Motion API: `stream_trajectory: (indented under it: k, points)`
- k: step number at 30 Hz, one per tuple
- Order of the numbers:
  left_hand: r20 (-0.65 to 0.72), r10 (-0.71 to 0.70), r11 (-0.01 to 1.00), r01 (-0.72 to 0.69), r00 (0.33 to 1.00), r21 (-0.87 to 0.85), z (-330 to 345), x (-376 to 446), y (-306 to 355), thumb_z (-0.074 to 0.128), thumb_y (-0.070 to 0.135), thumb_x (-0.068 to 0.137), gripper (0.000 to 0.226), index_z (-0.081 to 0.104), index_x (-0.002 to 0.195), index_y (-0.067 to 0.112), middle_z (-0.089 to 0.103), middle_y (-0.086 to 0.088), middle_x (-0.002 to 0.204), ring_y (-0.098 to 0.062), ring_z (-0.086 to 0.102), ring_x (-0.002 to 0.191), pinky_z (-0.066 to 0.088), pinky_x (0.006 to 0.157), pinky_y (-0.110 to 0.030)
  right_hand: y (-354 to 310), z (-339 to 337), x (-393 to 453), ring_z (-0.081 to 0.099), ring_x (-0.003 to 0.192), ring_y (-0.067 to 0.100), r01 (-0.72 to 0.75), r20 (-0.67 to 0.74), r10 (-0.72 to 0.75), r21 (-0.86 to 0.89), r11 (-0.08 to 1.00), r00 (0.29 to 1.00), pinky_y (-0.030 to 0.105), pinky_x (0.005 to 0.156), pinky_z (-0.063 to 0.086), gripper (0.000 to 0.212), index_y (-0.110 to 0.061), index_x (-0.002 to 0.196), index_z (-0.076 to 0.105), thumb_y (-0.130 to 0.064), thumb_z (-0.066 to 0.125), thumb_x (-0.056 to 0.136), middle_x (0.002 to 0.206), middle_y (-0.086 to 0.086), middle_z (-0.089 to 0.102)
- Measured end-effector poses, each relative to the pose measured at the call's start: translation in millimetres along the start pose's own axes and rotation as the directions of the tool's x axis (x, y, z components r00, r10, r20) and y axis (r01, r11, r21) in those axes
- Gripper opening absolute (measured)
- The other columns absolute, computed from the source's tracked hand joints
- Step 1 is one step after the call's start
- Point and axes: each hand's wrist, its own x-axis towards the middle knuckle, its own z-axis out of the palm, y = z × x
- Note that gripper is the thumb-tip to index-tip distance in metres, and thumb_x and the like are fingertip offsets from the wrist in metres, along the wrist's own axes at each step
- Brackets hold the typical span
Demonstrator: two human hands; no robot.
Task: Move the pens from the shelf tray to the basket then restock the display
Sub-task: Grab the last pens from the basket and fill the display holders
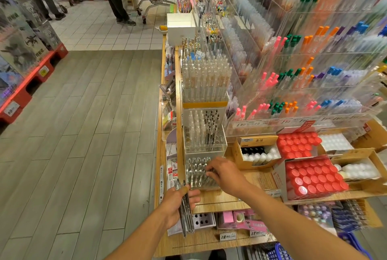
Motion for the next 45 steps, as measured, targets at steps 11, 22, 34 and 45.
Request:
stream_trajectory:
  k: [11, 22, 34, 45]
  points:
    - [-0.01, -0.004, 0.998, 0.005, 1.0, 0.062, -2, 4, 2, 0.049, 0.018, 0.104, 0.035, 0.043, 0.132, -0.002, 0.075, -0.018, 0.103, -0.026, 0.074, 0.074, 0.059, 0.061, -0.036, -17, 13, 3, 0.06, 0.085, 0.021, 0.106, 0.039, -0.099, -0.255, 0.961, 0.994, 0.024, 0.064, 0.03, 0.01, -0.012, 0.092, 0.073, -0.013, 0.064, 0.088, 0.087, 0.003, 0.065]
    - [0.02, 0.002, 1.0, -0.002, 1.0, 0.005, -2, 10, 4, 0.061, 0.022, 0.095, 0.031, 0.065, 0.116, 0.0, 0.075, -0.016, 0.104, -0.017, 0.06, 0.056, 0.049, 0.047, -0.026, -21, 4, 7, 0.06, 0.091, 0.01, -0.107, 0.059, 0.107, 0.001, 0.994, 0.992, 0.03, 0.085, 0.045, 0.013, -0.025, 0.099, 0.073, -0.027, 0.07, 0.086, 0.097, -0.006, 0.069]
    - [0.203, 0.015, 0.999, -0.004, 0.979, -0.054, -2, 9, 5, 0.083, 0.022, 0.072, 0.047, 0.065, 0.111, 0.002, 0.073, -0.021, 0.097, -0.015, 0.059, 0.053, 0.05, 0.047, -0.025, -36, -12, 7, 0.061, 0.077, -0.004, -0.456, 0.37, 0.279, 0.586, 0.67, 0.886, 0.011, 0.064, 0.043, 0.011, -0.021, 0.092, 0.074, -0.031, 0.07, 0.088, 0.084, -0.012, 0.07]
    - [0.043, 0.016, 0.995, -0.012, 0.999, -0.096, -4, 12, 3, 0.059, 0.023, 0.094, 0.031, 0.065, 0.115, 0.0, 0.071, -0.021, 0.096, -0.02, 0.061, 0.064, 0.051, 0.056, -0.031, -31, -31, 11, 0.066, 0.07, 0.01, -0.398, 0.234, 0.322, 0.526, 0.751, 0.917, 0.024, 0.067, 0.054, 0.009, -0.018, 0.09, 0.065, -0.025, 0.062, 0.095, 0.082, 0.0, 0.069]
